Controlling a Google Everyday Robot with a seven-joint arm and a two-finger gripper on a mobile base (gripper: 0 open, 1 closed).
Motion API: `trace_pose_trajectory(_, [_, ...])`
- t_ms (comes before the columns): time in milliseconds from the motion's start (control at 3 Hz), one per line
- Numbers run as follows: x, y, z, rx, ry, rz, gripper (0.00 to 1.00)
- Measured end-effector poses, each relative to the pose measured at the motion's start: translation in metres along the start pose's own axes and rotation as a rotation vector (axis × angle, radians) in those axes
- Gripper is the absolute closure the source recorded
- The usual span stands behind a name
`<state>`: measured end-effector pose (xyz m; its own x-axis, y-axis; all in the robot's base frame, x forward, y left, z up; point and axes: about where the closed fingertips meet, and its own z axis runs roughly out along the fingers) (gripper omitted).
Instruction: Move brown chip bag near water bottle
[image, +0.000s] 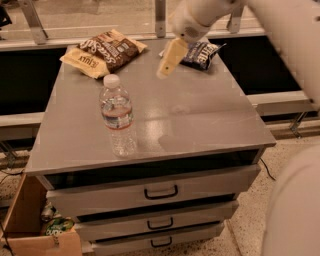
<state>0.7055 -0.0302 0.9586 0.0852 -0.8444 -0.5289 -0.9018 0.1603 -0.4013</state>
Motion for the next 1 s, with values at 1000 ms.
trace_pose_trajectory(1000, [-0.105, -0.052, 0.154, -0.018, -0.267, 0.31, 0.0])
